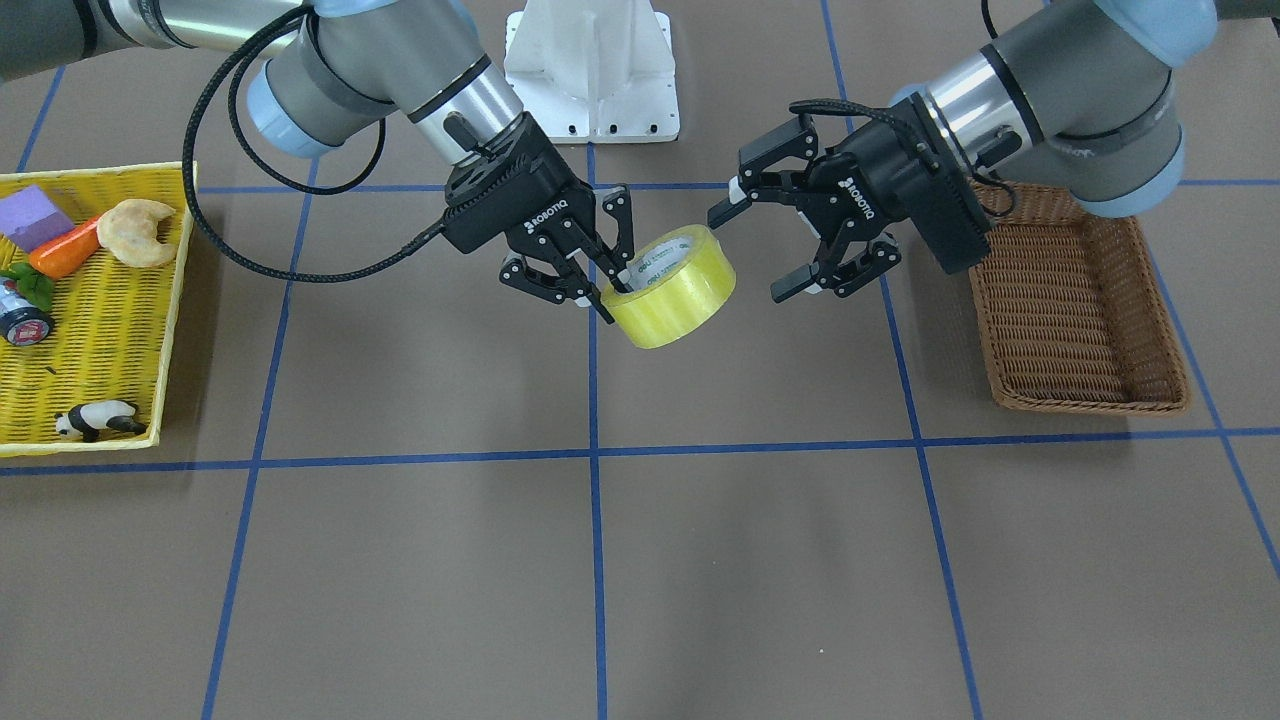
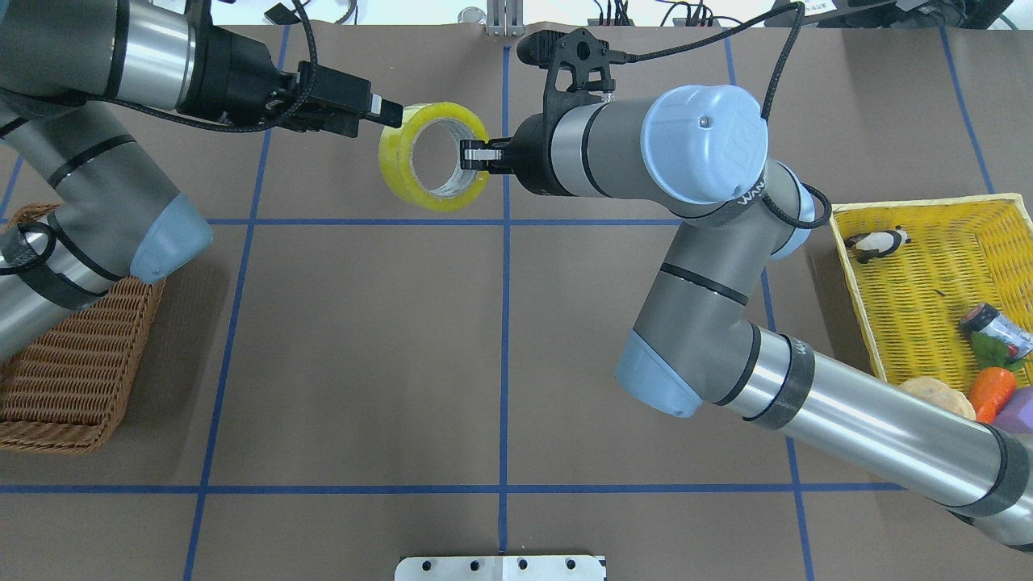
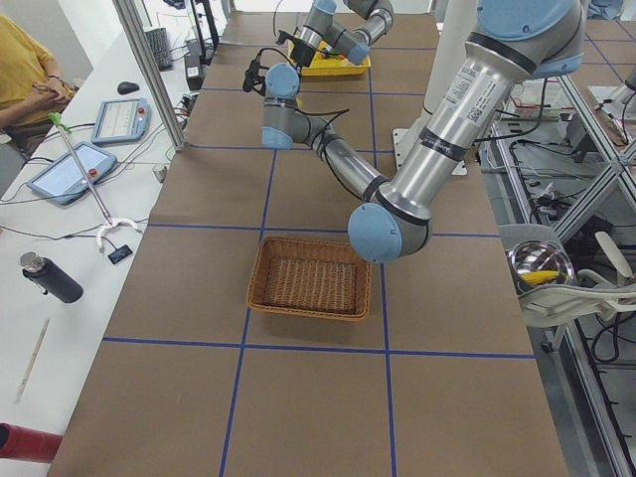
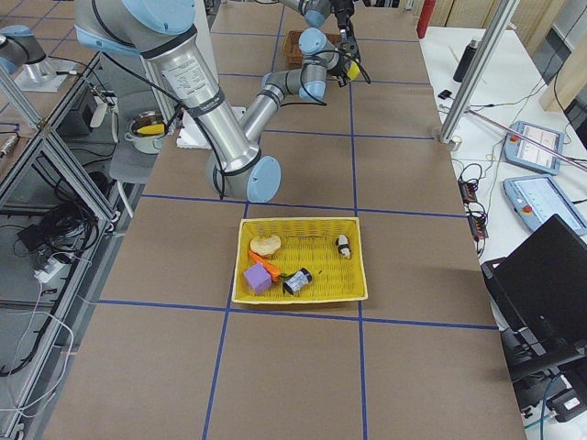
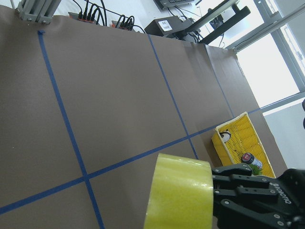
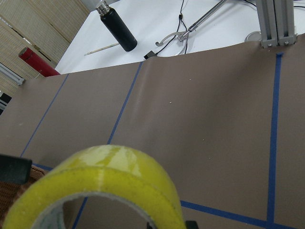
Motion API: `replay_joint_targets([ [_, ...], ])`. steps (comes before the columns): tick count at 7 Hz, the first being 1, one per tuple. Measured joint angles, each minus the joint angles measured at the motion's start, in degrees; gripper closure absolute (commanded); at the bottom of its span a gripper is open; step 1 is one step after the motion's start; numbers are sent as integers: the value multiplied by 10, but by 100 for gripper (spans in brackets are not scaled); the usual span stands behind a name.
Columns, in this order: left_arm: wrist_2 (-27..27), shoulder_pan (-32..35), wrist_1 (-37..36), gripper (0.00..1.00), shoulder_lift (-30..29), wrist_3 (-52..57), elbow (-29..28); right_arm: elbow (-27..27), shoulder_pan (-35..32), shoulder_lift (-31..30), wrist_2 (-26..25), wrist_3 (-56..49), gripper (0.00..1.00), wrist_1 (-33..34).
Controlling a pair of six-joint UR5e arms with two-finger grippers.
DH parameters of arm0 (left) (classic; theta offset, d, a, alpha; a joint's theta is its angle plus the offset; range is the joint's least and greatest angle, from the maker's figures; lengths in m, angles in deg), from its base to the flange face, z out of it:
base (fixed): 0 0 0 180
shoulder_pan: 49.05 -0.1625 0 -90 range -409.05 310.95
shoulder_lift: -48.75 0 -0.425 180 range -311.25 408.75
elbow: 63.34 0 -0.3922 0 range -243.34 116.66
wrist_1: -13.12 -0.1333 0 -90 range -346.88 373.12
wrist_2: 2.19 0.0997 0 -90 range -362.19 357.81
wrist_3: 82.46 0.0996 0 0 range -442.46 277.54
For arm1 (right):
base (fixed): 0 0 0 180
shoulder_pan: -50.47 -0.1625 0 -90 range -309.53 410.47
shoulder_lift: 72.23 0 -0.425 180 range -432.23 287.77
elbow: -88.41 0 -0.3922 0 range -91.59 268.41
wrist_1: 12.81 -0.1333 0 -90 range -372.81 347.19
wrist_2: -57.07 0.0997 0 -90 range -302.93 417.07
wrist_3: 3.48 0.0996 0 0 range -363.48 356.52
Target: Move tape to another basket
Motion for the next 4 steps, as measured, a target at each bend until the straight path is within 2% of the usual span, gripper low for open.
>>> replay_joint_targets([
  [1, 8, -9, 6, 4, 0, 0, -1, -1, 1, 1, 0, 0, 100, -2],
  [3, 12, -18, 11, 100, 0, 0, -2, -4, 3, 3, 0, 0, 100, -3],
  [4, 12, -19, 11, 100, 0, 1, -3, -5, 3, 4, 0, 0, 100, -3],
])
